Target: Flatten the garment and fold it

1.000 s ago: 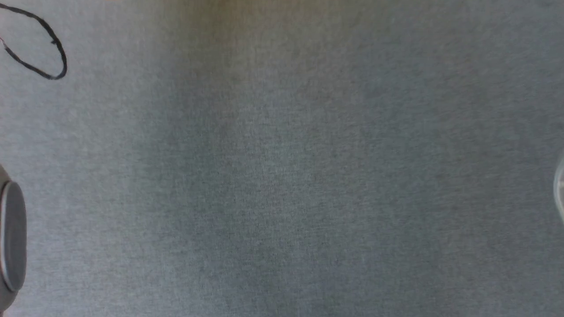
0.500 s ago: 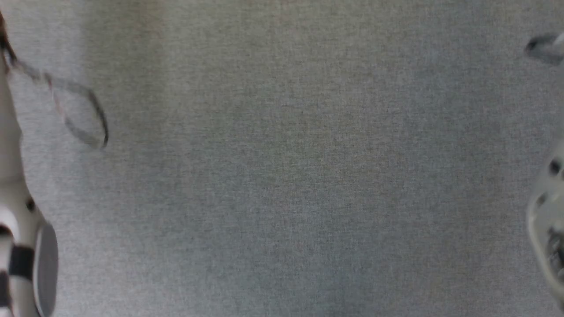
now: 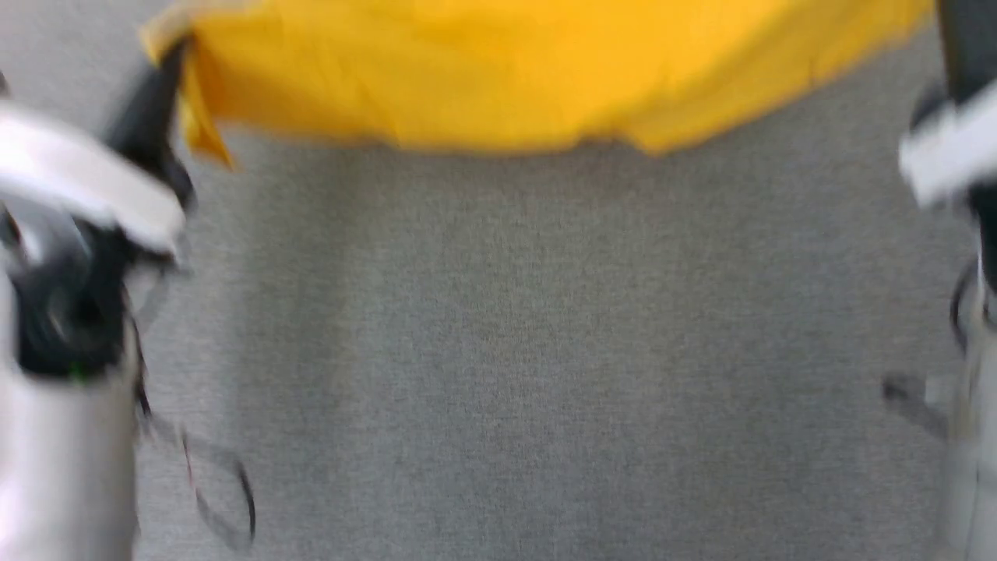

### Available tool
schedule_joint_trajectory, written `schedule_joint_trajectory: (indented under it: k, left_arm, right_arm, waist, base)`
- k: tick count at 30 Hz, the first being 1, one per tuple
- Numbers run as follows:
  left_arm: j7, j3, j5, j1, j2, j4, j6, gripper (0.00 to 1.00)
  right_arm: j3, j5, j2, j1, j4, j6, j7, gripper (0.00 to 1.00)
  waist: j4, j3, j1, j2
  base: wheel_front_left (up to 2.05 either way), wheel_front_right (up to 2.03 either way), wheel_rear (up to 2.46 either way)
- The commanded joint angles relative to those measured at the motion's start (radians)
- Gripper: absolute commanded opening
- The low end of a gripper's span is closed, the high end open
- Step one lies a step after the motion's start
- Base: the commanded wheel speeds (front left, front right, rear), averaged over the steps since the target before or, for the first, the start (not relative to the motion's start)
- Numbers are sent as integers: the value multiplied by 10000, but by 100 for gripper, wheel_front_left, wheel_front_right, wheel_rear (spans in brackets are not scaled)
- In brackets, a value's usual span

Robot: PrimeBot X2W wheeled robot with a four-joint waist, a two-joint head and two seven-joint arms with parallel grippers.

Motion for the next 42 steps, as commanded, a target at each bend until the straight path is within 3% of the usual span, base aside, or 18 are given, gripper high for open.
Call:
schedule_joint_trajectory:
  k: [1, 9, 13, 24, 33, 42]
  left_arm:
    - [-55, -34, 134, 738, -84, -360, 141, 0]
    - [-321, -302, 328, 4754, -638, -1922, 640, 0]
    - [-418, -258, 589, 6681, -561, -2611, 855, 0]
    - [-126, 10, -130, 10496, -482, -4552, 660, 0]
    - [-376, 313, 25, 11031, -503, -4936, 849, 0]
    - [-560, -650, 679, 9425, -848, -3799, 875, 0]
  right_arm:
    - [-177, 289, 24, 740, -349, -7, 6, 0]
    - [-470, 2257, 35, 4815, -855, -7, -314, 0]
    - [-472, 2708, 36, 6505, -1177, -7, -74, 0]
    - [-968, 3985, 37, 10033, -2147, -7, 222, 0]
    - [-1597, 3222, 37, 10964, -2634, -7, 368, 0]
    - [-652, 2, 37, 9704, -1384, -7, 221, 0]
  waist:
    - [-9, -1313, 3, -1]
    - [-208, -2650, 3, -1]
    - [-318, -3154, 3, -1]
    - [-155, -4012, 3, -1]
    - [-41, -4172, 3, -1]
    - [56, -3326, 3, -1]
  base:
    - [0, 0, 0]
    - [0, 0, 0]
    - [0, 0, 0]
    - [0, 0, 0]
    - [0, 0, 0]
    - [0, 0, 0]
